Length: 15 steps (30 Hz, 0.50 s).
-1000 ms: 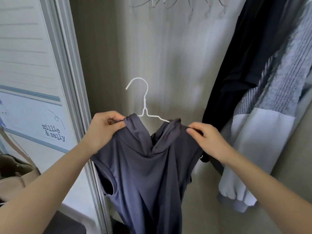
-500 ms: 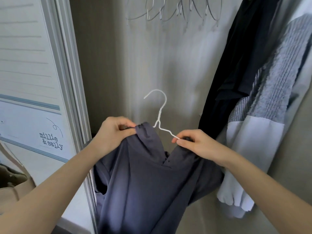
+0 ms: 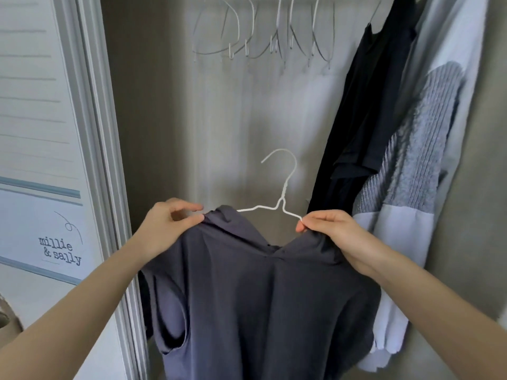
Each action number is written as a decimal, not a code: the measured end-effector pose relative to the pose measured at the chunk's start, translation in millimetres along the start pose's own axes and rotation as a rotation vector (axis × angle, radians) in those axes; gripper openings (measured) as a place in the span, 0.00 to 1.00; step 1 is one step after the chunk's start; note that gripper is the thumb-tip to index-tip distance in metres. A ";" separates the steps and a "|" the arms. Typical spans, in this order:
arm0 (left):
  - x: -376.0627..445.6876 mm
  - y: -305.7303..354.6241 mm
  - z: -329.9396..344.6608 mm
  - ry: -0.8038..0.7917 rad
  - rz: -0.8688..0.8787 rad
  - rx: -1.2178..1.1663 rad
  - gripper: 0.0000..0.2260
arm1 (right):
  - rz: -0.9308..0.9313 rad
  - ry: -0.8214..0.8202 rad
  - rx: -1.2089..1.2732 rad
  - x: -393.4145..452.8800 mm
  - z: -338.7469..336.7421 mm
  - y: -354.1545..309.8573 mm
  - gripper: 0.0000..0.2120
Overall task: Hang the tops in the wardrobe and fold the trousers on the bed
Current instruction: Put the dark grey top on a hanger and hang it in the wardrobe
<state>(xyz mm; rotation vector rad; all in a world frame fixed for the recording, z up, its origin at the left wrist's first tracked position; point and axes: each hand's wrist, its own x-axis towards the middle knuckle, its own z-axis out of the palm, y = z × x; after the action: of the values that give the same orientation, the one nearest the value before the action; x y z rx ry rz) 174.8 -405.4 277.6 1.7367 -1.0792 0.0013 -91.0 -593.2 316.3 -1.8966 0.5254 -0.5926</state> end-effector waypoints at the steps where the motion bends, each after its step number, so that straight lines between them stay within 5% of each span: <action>1: 3.2 1.2 4.7 0.016 0.005 0.034 0.09 | 0.041 0.028 0.032 -0.8 0.3 -6.3 0.15; 3: 3.9 12.5 16.9 0.010 0.029 0.151 0.13 | 0.138 0.099 0.140 0.5 0.0 -18.2 0.13; 6: -4.5 43.8 40.4 -0.154 0.112 0.222 0.31 | 0.292 0.182 0.331 10.4 2.7 -37.9 0.10; 10: -19.3 96.6 72.3 -0.392 0.182 -0.134 0.31 | 0.289 0.297 0.419 45.5 13.5 -66.7 0.11; 13: -24.7 132.7 85.8 -0.374 0.178 -0.349 0.27 | 0.165 0.391 0.429 65.0 17.4 -93.0 0.06; 15: -22.7 143.4 95.5 -0.339 0.227 -0.313 0.32 | 0.182 0.509 0.251 77.3 13.1 -108.0 0.14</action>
<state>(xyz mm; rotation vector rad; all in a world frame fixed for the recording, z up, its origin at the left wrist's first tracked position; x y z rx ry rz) 22.8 -470.1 331.7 1.3539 -1.4362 -0.3136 -12.6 -590.4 424.3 -1.4379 0.8941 -0.9782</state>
